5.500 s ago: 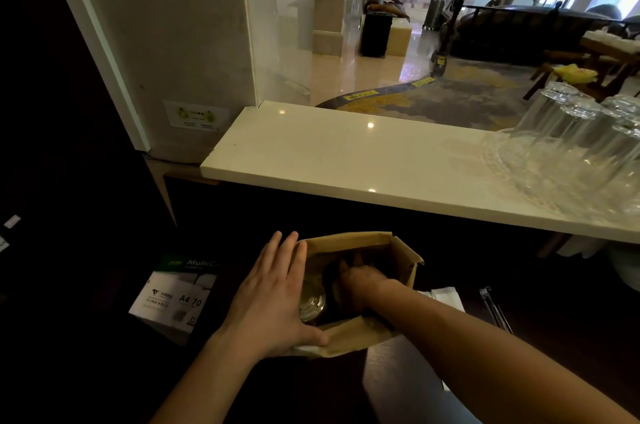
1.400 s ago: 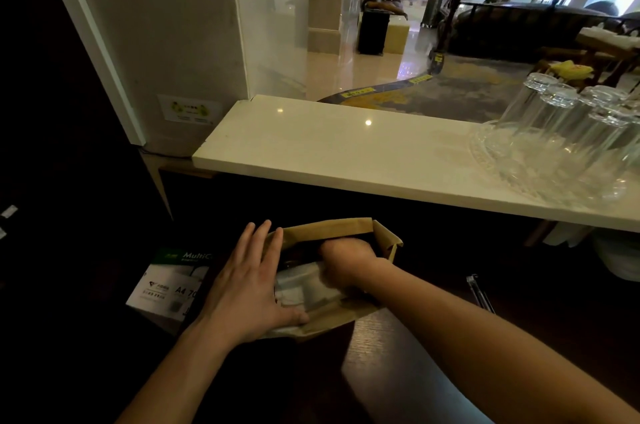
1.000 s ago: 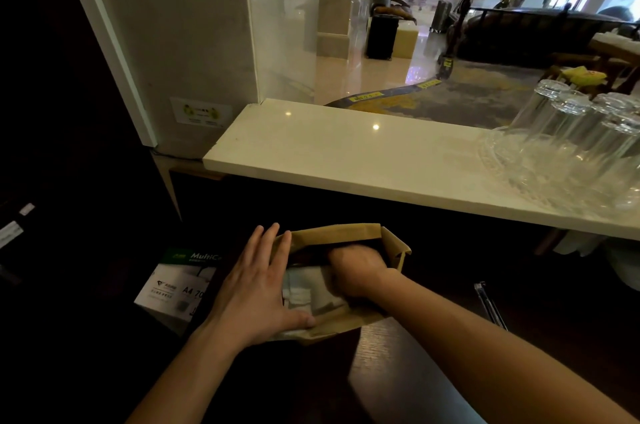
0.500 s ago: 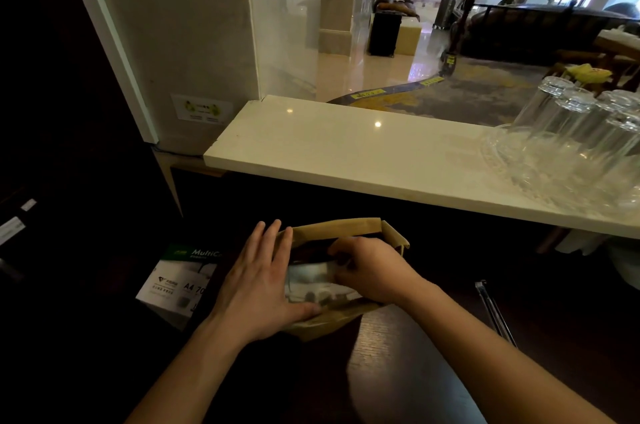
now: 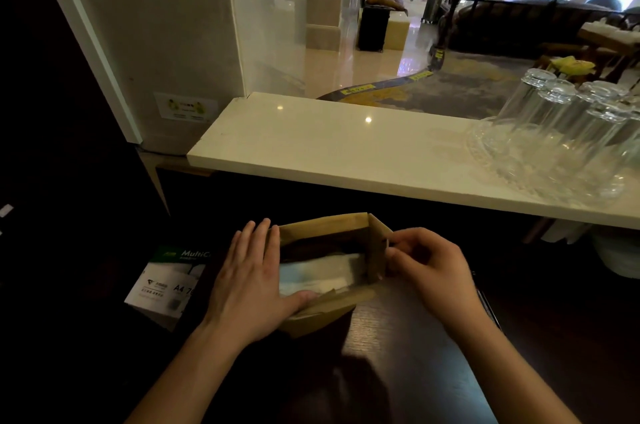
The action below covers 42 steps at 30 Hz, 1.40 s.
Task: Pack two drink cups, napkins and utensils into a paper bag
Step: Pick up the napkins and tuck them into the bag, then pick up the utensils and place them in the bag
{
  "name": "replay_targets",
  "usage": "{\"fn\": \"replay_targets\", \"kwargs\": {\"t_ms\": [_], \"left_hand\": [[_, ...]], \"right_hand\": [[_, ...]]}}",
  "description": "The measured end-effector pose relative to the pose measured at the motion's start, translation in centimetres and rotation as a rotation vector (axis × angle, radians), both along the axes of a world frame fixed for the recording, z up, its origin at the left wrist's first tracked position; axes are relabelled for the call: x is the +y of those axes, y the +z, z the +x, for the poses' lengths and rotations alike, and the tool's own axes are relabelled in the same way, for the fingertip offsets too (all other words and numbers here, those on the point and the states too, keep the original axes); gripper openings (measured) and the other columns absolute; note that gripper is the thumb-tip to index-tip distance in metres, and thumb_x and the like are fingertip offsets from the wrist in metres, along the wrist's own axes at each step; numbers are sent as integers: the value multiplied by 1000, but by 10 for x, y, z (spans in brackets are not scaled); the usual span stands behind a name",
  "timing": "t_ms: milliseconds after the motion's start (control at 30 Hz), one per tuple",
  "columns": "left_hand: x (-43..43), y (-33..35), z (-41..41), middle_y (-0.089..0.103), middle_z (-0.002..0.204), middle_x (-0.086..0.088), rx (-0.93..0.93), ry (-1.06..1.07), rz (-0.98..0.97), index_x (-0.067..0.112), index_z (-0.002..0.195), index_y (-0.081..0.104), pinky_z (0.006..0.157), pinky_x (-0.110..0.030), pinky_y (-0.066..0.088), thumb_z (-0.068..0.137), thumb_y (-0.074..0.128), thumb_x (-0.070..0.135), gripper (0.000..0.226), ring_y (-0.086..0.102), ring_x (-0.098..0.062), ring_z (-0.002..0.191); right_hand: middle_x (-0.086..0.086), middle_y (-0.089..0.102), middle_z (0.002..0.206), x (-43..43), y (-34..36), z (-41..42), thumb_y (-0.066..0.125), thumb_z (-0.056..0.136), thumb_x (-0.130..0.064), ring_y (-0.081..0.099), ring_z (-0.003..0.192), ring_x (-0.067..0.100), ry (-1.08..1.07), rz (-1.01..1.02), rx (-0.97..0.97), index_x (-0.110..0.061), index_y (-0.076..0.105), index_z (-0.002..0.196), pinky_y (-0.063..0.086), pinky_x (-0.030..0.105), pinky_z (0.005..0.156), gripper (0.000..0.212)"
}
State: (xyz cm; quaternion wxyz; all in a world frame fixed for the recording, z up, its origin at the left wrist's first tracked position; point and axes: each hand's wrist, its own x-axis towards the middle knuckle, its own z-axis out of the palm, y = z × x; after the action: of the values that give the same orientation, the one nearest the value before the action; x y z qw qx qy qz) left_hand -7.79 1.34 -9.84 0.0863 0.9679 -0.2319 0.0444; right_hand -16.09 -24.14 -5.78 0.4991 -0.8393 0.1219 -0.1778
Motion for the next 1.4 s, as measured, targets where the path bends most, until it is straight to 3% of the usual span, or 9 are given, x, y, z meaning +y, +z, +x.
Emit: {"fn": "replay_targets", "kwargs": {"t_ms": [133,233,367,500,633,733,967,1233,1400], "left_hand": [[1,-1,-2,-10,163,-7,2,-6,2,14,152,-9,115,-36,-14,62,12,96,124,-14,-23,147],[-1,-1,-4,-9,163,-8,-2,-10,11,13,152,-9,116,-37,-13,62,12,95,124,-13,-24,147],[-5,-2,-5,-7,163,-9,-3,-17,10,13,152,-8,116,-38,-12,60,11,95,125,-13,-24,147],[-5,-2,-5,-5,163,-10,-19,-16,29,11,152,-7,118,-40,-9,59,8,95,126,-11,-26,147],[-6,-3,-6,-3,163,-12,-20,-19,33,10,152,-5,119,-41,-7,60,10,95,127,-9,-27,148],[-5,-2,-7,-4,163,-11,-11,-18,21,10,152,-5,118,-41,-8,59,10,96,128,-10,-26,148],[-5,0,-9,-8,163,-10,-10,-5,27,11,152,-9,117,-39,-12,57,8,96,128,-14,-25,147],[-5,-2,-8,1,163,-13,-8,-26,-3,9,153,1,118,-40,-9,60,18,95,128,-7,-27,148],[-5,-2,-8,0,163,-12,-5,-18,-1,9,153,1,118,-39,-9,60,20,94,127,-8,-26,148]], "right_hand": [[1,70,74,-37,-43,-15,73,85,-16,68,65,14,-122,-79,176,-24,71,97,60,39,69,15],[0,72,91,-66,-86,-26,71,87,-18,69,79,17,-177,-164,346,-19,69,107,59,46,77,20],[6,73,108,-104,-126,-37,69,87,-20,68,92,24,-264,-367,506,-17,66,116,57,42,79,29],[11,57,114,-137,-143,-49,56,91,-22,63,86,28,-328,-584,668,-15,58,122,57,42,70,31],[11,47,119,-155,-152,-56,47,95,-19,58,92,27,-399,-616,851,-14,53,110,57,47,78,17],[12,48,118,-160,-156,-59,47,95,-17,57,98,29,-358,-638,939,-11,53,112,55,44,81,20],[13,52,116,-156,-167,-62,42,97,-14,56,102,27,-294,-680,945,-9,52,117,54,38,84,22],[12,64,96,-151,-168,-56,47,97,-9,64,82,24,-322,-595,899,-5,54,107,56,35,72,13],[11,66,86,-145,-161,-49,59,93,-21,63,74,27,-379,-470,745,-6,62,98,53,36,65,16]]}}
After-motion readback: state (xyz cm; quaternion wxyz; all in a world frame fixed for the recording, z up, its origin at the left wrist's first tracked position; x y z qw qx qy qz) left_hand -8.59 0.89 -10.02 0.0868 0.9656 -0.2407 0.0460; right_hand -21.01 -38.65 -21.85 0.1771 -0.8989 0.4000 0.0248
